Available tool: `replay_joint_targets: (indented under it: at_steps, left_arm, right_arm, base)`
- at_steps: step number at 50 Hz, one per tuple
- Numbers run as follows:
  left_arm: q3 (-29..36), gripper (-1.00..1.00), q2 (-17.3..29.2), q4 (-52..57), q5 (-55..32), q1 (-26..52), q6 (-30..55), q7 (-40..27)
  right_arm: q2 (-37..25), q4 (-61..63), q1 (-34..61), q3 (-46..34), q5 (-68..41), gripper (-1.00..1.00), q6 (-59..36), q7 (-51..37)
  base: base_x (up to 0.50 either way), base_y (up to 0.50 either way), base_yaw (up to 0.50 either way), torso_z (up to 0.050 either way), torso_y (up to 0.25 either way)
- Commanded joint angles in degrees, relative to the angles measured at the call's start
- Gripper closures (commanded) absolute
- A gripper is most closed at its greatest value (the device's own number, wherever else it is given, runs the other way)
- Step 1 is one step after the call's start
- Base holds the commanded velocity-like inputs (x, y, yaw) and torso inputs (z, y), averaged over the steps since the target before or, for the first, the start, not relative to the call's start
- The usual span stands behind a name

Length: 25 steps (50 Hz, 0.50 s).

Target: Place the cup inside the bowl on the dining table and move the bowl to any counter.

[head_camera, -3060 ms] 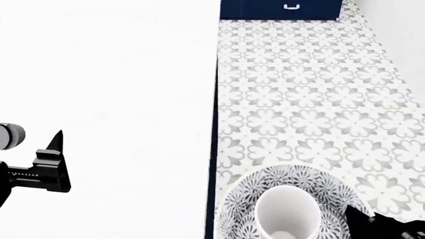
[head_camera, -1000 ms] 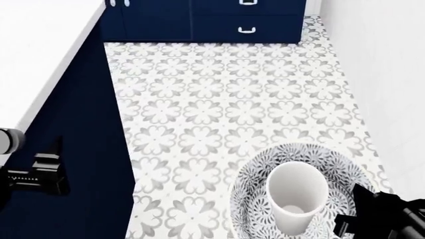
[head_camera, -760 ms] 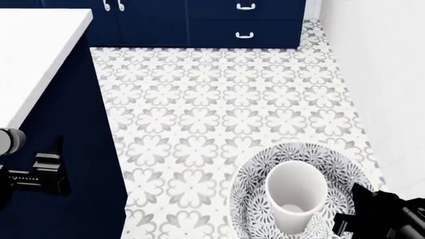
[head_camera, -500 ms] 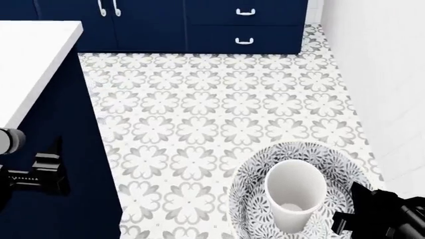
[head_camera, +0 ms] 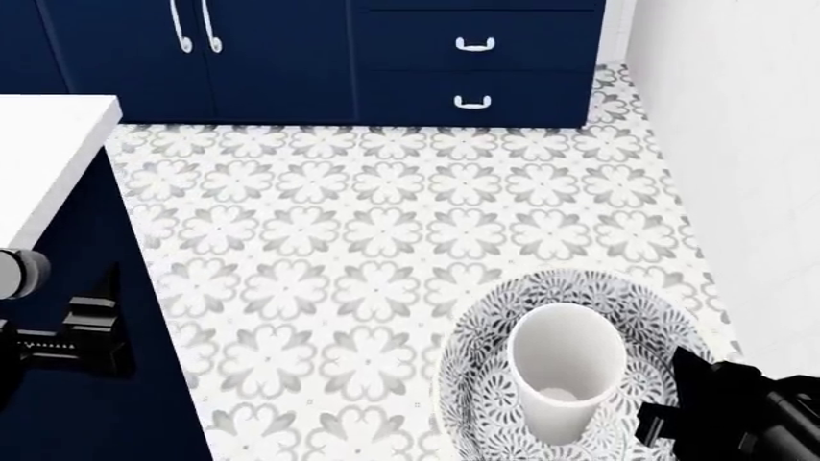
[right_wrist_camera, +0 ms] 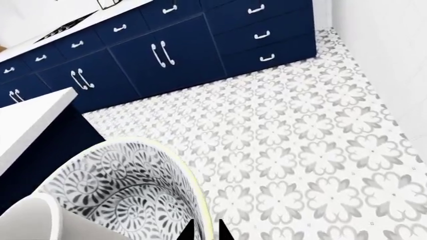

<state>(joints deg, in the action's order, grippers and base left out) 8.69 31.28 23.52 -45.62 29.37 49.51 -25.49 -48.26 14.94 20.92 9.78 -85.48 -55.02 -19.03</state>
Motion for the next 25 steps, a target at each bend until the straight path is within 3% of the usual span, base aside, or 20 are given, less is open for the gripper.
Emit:
replay_joint_targets:
  at_steps: [1, 25]
  left_arm:
    - [-0.29, -1.0, 0.43, -0.06, -0.22, -0.35, -0.38, 0.29]
    - [-0.03, -1.0, 0.41, -0.14, -0.27, -0.58, -0.64, -0.06]
  right_arm:
    - [0.1, -0.15, 1.01, -0.21, -0.27, 1.0, 0.16, 0.32]
    - [0.71, -0.38, 0.78, -0.65, 0.46, 1.0, 1.02, 0.99]
  base:
    - [0.5, 0.0, 0.0, 0.0, 0.0]
    - [0.5, -0.03, 0.0, 0.0, 0.002]
